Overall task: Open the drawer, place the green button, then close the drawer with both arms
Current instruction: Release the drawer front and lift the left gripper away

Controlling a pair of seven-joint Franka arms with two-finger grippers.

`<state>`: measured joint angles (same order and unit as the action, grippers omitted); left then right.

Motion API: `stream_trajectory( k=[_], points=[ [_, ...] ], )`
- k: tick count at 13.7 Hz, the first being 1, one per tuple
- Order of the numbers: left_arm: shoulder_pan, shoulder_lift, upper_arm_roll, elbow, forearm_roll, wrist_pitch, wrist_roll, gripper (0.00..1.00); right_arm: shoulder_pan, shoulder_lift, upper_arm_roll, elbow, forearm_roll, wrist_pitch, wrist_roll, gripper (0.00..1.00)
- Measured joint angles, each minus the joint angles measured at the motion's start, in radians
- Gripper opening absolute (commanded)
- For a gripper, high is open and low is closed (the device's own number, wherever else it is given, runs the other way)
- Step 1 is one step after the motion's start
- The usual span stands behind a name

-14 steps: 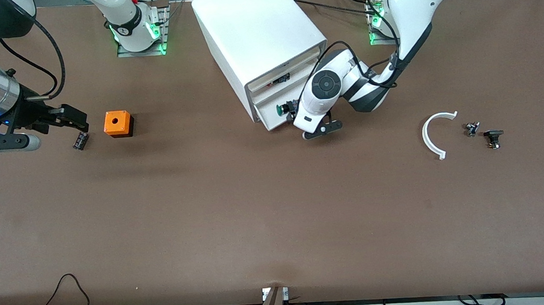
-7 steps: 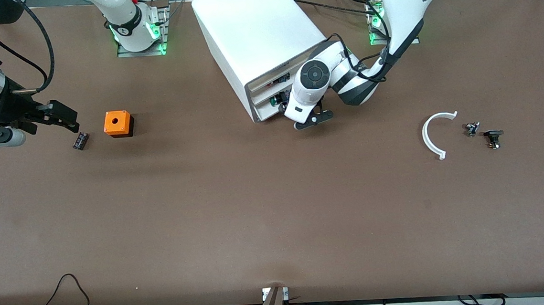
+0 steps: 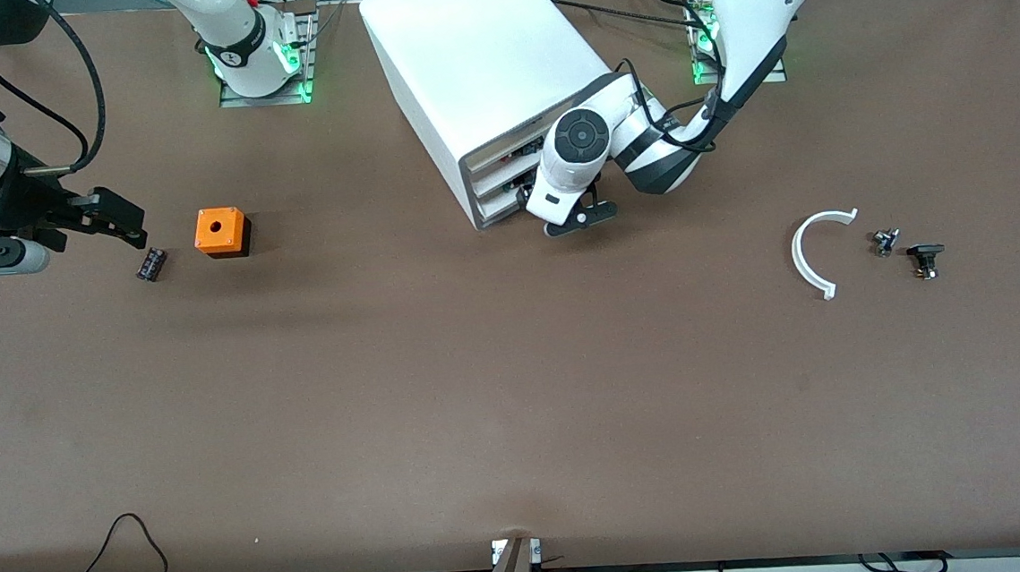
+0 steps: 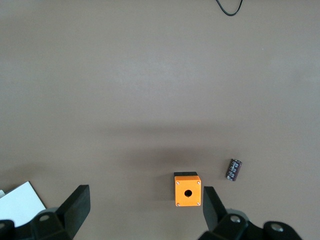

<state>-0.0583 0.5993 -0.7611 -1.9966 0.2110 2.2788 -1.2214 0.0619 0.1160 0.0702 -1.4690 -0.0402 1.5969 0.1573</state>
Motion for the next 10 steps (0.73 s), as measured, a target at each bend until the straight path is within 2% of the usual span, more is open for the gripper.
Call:
stream_trajectory(
  k=[10],
  points=[
    [0.004,0.000,-0.011,-0.005,-0.021,-0.015,-0.008,1.00,-0.003,-0.061,-0.016,0.004,0.000,-0.082,0.003,1.00]
  ],
)
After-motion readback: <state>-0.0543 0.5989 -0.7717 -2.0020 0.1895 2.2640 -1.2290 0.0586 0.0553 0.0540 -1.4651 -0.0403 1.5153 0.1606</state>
